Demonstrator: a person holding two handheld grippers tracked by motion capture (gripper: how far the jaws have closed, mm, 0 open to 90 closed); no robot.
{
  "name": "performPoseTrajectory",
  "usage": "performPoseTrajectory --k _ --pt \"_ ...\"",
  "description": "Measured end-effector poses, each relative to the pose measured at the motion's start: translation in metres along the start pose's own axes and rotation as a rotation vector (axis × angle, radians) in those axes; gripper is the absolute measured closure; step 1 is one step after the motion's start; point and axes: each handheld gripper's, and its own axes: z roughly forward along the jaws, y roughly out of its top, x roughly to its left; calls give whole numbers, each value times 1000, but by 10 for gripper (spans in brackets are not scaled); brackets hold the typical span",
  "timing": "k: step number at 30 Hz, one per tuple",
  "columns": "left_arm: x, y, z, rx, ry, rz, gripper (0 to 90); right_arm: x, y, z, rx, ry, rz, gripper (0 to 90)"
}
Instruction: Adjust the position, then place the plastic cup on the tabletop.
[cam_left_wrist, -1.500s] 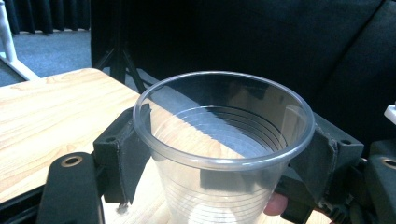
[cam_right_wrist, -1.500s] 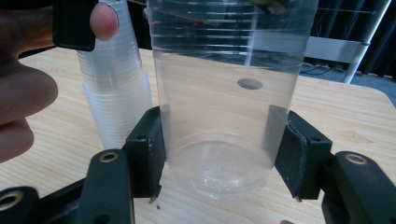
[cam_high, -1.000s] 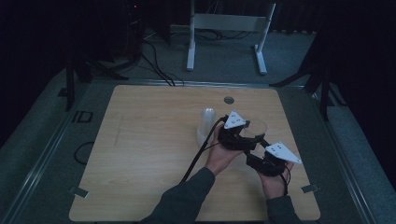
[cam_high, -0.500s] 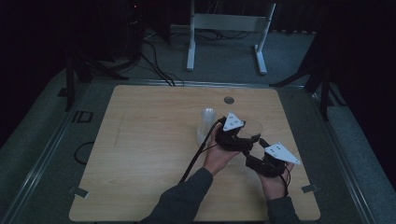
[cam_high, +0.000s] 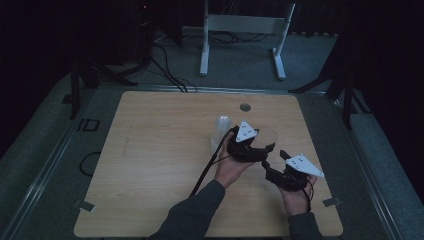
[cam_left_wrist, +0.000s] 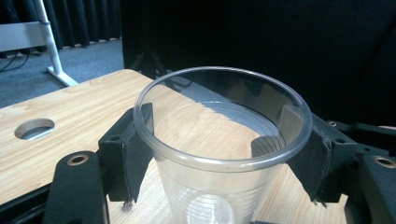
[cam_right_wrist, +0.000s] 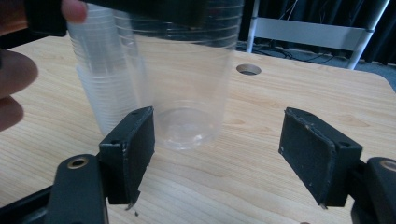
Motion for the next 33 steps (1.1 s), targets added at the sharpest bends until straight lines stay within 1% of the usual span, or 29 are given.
performPoseTrajectory --k 5,9,10,12,16,19,24,28,33 --pt "0 -1 -4 -14 7 3 283 -4 -1 -2 -1 -8 3 261" --pt "1 -3 -5 -13 10 -1 283 -6 -1 -2 -3 -13 14 257" --pt "2 -4 -5 -9 14 4 283 -7 -1 -3 -1 -18 21 257" --pt "2 -4 -5 -8 15 5 283 -9 -2 -3 -2 -22 20 257" --pt "1 -6 -5 -1 22 24 283 -11 -1 -4 -3 -29 31 257" --pt "2 -8 -5 2 28 28 283 -13 -2 -4 -3 -29 35 257" --pt "2 -11 -6 4 29 32 283 -14 -2 -5 -6 -32 36 257" --pt "1 -15 -10 7 31 49 283 -15 -2 -5 -4 -38 38 257" --pt "2 -17 -11 0 32 43 283 -15 -3 -4 -2 -38 33 257"
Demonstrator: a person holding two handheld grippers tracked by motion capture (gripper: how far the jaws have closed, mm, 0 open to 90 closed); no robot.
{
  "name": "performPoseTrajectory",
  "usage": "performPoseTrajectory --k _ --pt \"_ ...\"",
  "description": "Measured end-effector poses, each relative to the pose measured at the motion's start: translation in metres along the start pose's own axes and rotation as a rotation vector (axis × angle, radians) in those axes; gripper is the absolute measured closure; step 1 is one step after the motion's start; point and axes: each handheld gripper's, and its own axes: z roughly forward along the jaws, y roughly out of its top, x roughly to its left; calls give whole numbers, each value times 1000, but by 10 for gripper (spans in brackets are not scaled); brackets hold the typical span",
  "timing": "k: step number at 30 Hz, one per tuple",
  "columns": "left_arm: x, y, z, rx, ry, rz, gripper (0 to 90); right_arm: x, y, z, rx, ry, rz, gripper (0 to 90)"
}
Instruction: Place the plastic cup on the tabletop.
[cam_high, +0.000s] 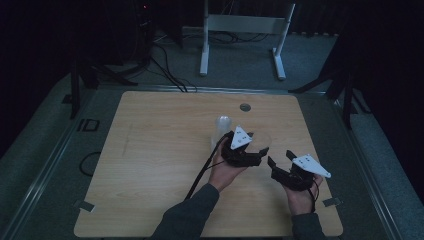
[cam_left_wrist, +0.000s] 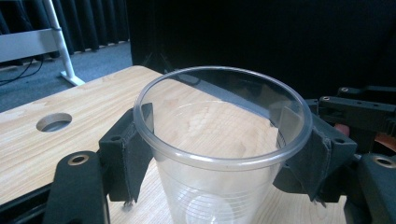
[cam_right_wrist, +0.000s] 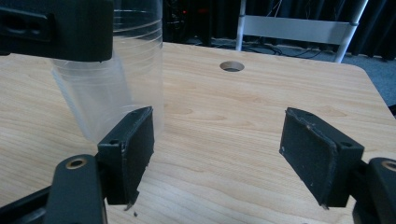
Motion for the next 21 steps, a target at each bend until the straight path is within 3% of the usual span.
performPoseTrajectory --k 9,21 --pt "-1 -5 -5 -1 -5 29 282 -2 0 -1 1 -6 4 257" --pt "6 -15 -11 -4 -10 24 283 -2 -1 0 -3 -14 1 257"
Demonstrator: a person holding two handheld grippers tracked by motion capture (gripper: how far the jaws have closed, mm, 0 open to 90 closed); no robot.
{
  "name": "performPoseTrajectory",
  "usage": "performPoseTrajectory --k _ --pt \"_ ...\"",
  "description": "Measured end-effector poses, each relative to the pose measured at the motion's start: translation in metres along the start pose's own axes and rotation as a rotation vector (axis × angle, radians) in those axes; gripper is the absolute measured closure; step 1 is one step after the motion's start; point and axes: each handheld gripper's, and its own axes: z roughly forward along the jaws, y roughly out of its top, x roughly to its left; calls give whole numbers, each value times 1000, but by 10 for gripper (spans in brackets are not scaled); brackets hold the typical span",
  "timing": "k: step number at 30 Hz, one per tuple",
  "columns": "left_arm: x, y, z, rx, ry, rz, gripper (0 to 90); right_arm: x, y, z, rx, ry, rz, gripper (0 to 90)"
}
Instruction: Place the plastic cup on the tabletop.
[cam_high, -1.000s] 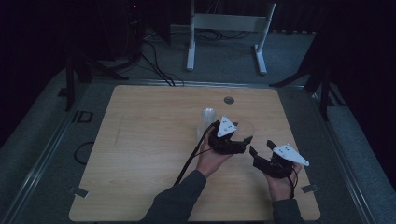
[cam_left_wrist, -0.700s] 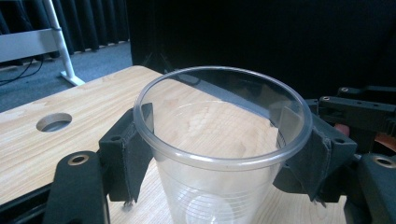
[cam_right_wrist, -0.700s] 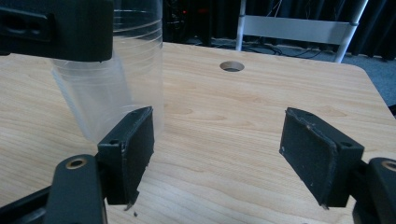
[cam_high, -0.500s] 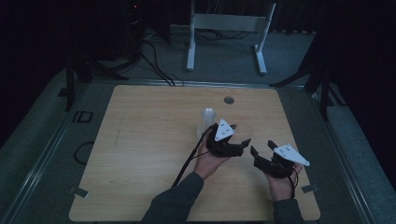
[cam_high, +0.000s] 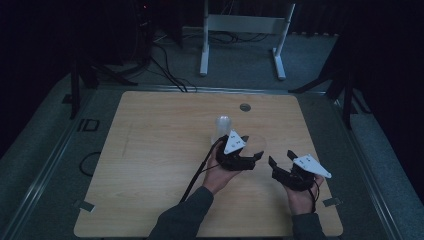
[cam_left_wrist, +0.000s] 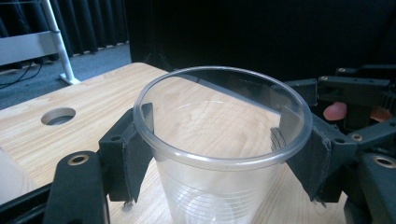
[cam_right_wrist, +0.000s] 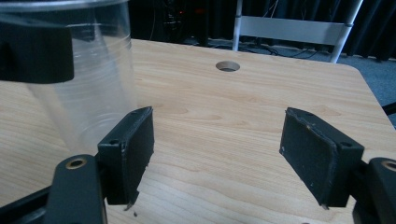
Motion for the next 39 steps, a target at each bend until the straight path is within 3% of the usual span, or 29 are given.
performPoseTrajectory --k 39 --pt "11 -25 -21 -10 -23 -12 282 -2 0 -1 -2 -7 2 257"
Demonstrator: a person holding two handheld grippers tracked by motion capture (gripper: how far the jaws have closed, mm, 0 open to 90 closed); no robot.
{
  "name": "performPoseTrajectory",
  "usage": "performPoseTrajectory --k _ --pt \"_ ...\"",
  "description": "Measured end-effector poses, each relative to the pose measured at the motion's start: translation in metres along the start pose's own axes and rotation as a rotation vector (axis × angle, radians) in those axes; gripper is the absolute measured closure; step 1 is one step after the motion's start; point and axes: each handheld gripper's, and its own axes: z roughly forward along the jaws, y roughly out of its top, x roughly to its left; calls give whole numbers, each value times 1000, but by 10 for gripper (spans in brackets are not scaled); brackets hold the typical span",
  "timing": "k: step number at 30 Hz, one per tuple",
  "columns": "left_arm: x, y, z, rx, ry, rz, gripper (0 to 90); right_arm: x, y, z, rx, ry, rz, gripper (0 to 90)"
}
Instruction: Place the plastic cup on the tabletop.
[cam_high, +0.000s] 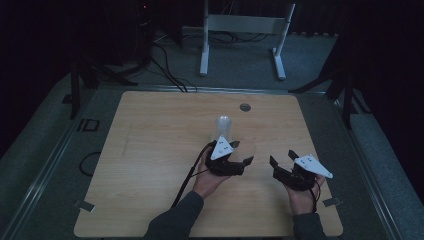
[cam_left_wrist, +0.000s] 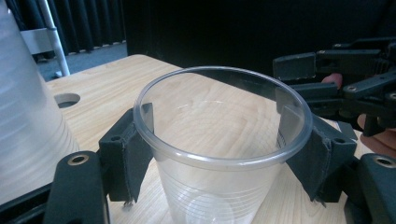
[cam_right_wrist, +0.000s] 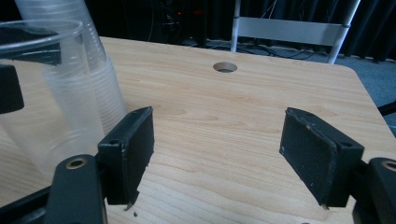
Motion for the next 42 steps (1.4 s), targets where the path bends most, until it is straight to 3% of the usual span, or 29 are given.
performPoseTrajectory --k 10,26,42 --pt "2 -11 0 -8 0 -14 282 0 -1 1 2 0 0 257" --pt "3 -36 9 19 15 -40 282 -1 0 0 1 -1 -1 258" --pt "3 -49 12 45 39 -21 263 0 -1 0 2 2 -3 258"
